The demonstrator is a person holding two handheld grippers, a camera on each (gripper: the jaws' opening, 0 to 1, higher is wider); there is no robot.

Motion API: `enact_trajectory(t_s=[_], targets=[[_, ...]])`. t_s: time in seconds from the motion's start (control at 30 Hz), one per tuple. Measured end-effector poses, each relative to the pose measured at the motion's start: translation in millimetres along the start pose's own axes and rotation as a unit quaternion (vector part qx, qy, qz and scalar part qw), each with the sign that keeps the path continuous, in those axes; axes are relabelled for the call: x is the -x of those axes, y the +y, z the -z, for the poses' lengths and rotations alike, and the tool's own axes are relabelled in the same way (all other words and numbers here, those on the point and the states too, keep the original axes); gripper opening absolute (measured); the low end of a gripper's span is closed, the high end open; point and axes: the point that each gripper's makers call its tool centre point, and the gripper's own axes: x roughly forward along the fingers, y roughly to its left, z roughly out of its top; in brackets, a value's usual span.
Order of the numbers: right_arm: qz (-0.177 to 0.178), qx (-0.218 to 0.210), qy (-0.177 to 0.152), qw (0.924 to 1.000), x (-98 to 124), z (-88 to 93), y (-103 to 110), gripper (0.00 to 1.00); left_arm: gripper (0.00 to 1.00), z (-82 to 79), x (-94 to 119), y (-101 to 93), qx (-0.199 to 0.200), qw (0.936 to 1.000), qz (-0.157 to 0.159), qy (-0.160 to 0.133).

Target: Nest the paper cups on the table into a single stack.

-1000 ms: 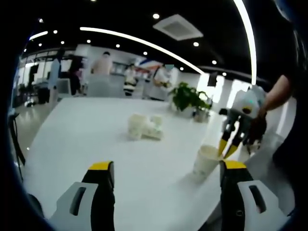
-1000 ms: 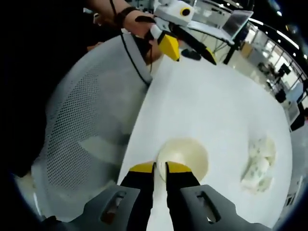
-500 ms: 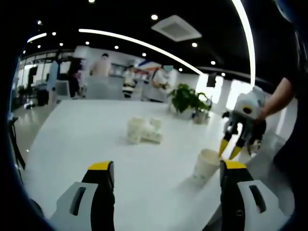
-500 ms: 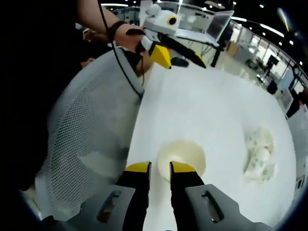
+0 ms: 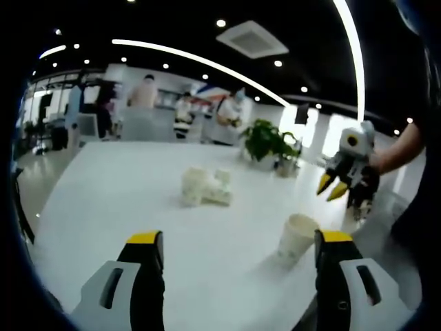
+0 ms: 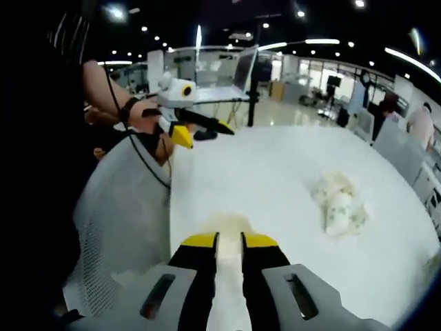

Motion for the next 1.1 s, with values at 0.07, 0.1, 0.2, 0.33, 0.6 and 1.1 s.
enact_trajectory(t_s=[0.07,0.1,0.2,0.33,0.6,1.1], targets=[[0.015,-0.015,-0.010,0.9997,5,0.9,-7,0.09,0.89,-1.0,-1,0.0,0.000,1.0000,0.001,0.000],[0.019,-0.022,-0.013,0.9995,8,0.4,-8,0.09,0.89,-1.4,-1,0.0,-0.001,1.0000,0.002,-0.001],[0.031,-0.033,-0.018,0.9988,12,4.9,-12,0.09,0.89,-1.6,-1,-0.8,-0.001,1.0000,0.004,0.001],[0.035,-0.039,-0.020,0.9984,14,7.4,-13,0.09,0.89,-0.3,0,-1.3,-0.002,1.0000,0.006,0.004],[0.058,-0.053,-0.030,0.9964,23,11.0,-19,0.09,0.88,-0.4,1,-0.3,-0.002,1.0000,0.005,0.006],[0.136,-0.113,-0.054,0.9828,49,35.6,-41,0.14,0.88,-3.2,3,0.0,-0.001,1.0000,0.001,0.003]])
